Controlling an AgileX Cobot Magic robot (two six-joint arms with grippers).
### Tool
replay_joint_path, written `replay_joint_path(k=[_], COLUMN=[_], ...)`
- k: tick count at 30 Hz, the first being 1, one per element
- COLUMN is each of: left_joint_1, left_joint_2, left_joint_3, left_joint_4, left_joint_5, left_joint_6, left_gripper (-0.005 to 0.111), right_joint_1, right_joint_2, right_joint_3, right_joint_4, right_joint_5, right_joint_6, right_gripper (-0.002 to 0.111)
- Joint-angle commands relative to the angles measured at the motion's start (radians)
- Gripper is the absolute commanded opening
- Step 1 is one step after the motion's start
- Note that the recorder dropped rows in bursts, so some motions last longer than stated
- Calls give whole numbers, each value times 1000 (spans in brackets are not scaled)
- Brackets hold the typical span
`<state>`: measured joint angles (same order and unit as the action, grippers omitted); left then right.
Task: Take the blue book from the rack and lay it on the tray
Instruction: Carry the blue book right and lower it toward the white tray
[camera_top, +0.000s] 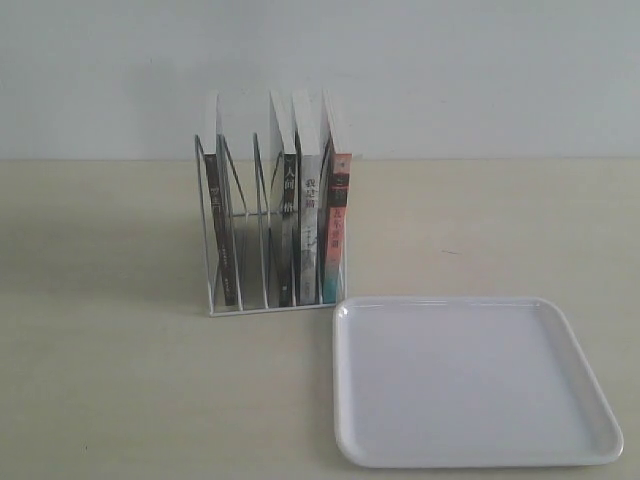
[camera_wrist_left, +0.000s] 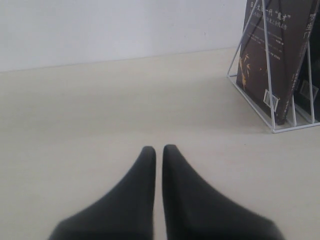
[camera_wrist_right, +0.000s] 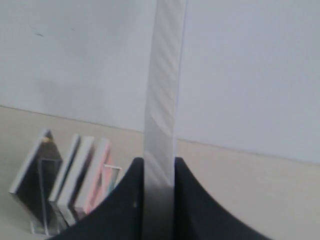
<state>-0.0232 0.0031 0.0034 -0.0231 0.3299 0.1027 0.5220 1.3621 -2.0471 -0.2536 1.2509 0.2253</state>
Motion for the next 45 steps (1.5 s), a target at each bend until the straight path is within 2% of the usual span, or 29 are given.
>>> replay_joint_path(k=[1, 7, 12, 19, 29, 34, 45], left_joint_1=[2, 2, 2, 2, 2, 2, 2], left_joint_2=[-3, -3, -3, -3, -3, -3, -3], left_joint_3=[-3, -3, -3, -3, -3, -3, -3], left_joint_4=[-2, -2, -2, -2, -2, -2, -2], left_joint_5=[-16, -16, -16, -16, -16, -16, -16], left_joint_6=[2, 2, 2, 2, 2, 2, 2], left_gripper=[5, 5, 5, 5, 5, 5, 5], right_joint_1=[-60, -66, -64, -20, 285, 380, 405], right_joint_2=[-115, -183, -163, -62, 150, 254, 286], right_joint_3=[237, 537, 687, 689, 687, 687, 730], right_joint_4=[-46, -51, -103, -178, -363, -379, -326], right_joint_5=[-30, -30, -30, -30, -30, -30, -30], right_joint_6=[69, 137, 179, 177, 219, 214, 233], right_gripper=[0, 0, 0, 0, 0, 0, 0])
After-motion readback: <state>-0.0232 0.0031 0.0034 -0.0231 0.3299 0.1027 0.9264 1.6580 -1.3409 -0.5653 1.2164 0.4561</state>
